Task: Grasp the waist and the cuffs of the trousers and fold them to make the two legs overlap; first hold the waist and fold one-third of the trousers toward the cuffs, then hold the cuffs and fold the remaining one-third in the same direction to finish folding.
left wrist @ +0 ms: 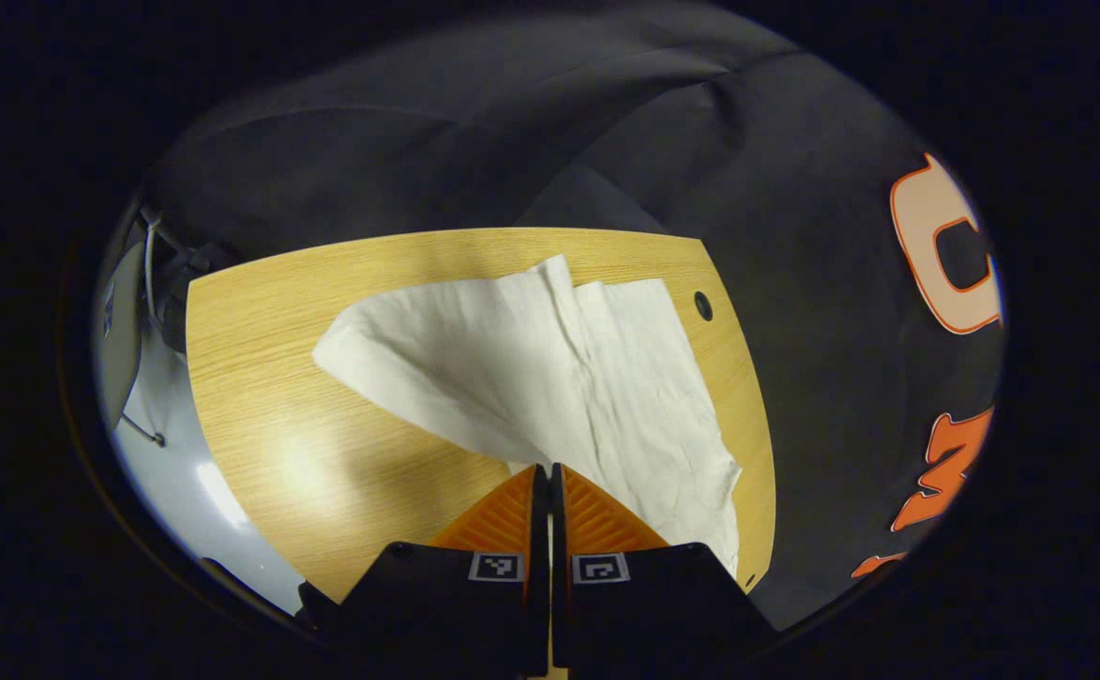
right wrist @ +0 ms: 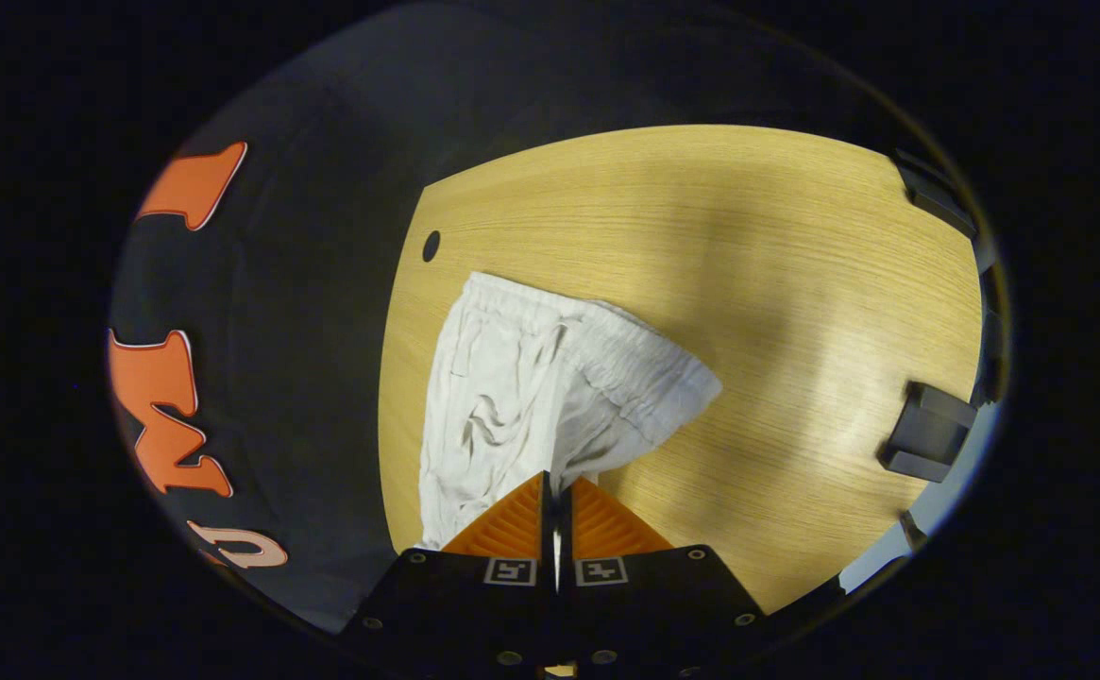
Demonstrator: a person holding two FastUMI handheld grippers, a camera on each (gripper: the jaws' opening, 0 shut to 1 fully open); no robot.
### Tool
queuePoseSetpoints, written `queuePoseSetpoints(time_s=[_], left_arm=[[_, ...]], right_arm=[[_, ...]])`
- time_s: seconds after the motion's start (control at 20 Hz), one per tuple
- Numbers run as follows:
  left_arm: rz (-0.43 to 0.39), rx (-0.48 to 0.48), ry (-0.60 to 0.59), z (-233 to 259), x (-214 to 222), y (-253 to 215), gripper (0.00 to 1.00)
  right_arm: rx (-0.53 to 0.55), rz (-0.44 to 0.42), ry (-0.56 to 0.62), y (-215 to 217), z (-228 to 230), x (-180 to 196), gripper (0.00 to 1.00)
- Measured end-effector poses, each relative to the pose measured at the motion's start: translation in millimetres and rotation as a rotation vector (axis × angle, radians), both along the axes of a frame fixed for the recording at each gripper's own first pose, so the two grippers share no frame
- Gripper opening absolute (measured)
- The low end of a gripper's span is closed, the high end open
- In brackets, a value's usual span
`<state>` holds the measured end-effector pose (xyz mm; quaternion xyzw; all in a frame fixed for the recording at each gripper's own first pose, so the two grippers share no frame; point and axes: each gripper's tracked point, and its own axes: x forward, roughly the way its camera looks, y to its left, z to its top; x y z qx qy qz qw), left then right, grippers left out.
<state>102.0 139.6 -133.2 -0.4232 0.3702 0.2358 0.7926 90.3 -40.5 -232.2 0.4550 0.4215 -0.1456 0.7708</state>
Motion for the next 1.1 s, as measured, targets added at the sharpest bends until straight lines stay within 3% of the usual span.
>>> queuePoseSetpoints(time_s=[0.45, 0.6, 0.85, 1.1], left_arm=[[-0.152, 0.094, -0.017, 35.1, 111.2, -18.0, 0.03], [-0.179, 0.085, -0.025, 40.1, 146.6, -32.6, 0.05], [-0.229, 0.095, -0.05, 36.2, 220.9, -40.5, 0.05], [-0.288, 0.116, -0.011, 12.6, 264.9, -46.4, 0.07]], right_arm=[[-0.025, 0.071, -0.011, 29.5, 17.4, 87.7, 0.01], [-0.05, 0.08, 0.004, 34.6, 11.6, 116.9, 0.01], [-0.059, 0.09, 0.004, 35.2, 8.1, 159.1, 0.0], [-0.076, 0.122, 0.032, 39.6, -3.6, 178.1, 0.02]])
